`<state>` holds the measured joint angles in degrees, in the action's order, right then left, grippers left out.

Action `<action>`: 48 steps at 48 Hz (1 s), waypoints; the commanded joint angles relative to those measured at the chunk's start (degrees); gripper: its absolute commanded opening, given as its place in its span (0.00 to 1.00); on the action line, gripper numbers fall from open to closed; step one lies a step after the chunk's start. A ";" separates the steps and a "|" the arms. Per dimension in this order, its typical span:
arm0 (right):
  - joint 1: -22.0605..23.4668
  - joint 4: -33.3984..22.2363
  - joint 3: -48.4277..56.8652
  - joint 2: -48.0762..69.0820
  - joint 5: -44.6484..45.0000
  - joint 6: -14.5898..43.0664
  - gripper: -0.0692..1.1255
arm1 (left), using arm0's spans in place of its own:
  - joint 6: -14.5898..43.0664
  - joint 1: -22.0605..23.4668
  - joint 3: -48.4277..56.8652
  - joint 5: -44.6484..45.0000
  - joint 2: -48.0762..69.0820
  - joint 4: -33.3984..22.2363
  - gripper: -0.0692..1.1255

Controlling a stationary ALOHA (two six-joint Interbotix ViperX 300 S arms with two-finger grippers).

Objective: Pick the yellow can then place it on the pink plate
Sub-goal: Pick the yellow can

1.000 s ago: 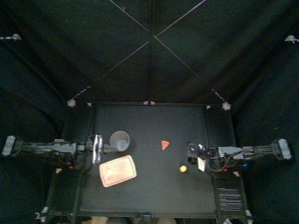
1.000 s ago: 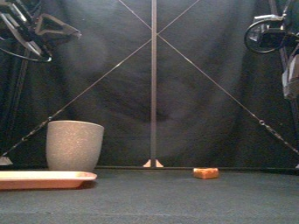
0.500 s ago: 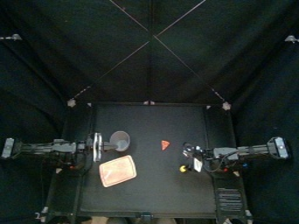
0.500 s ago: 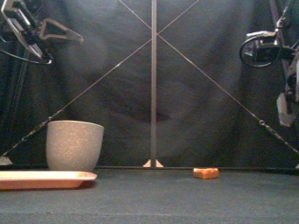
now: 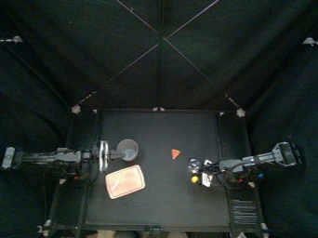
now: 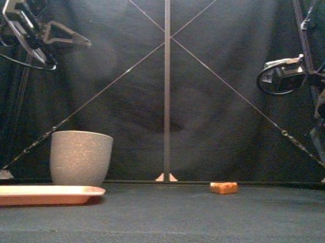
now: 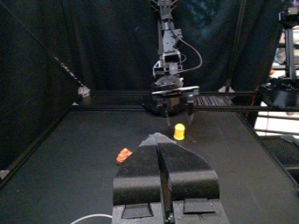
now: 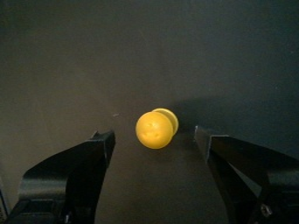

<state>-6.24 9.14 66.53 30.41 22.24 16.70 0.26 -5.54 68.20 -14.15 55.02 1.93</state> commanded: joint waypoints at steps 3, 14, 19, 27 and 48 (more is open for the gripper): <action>-0.79 0.18 -0.88 -2.99 -1.49 0.00 0.93 | 0.00 -0.09 -0.35 -0.53 -0.26 0.09 0.08; -0.70 -0.09 -0.97 -7.12 -5.36 0.00 0.93 | 0.00 -0.09 -0.09 -0.53 -0.26 0.18 0.08; -0.88 0.18 -0.97 -8.53 -5.71 0.00 0.93 | 0.00 -0.09 -0.18 -0.44 -0.26 0.09 0.08; -1.23 0.62 -1.23 -10.37 -5.89 0.00 0.92 | 0.00 -0.09 -0.09 -0.53 -0.26 0.18 0.08; -1.23 0.70 -1.23 -11.25 -7.29 -0.09 0.78 | 0.00 -0.09 0.26 -0.53 -0.26 0.09 0.08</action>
<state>-7.38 10.02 66.27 18.90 15.73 16.70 0.26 -5.54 69.26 -14.15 55.02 1.93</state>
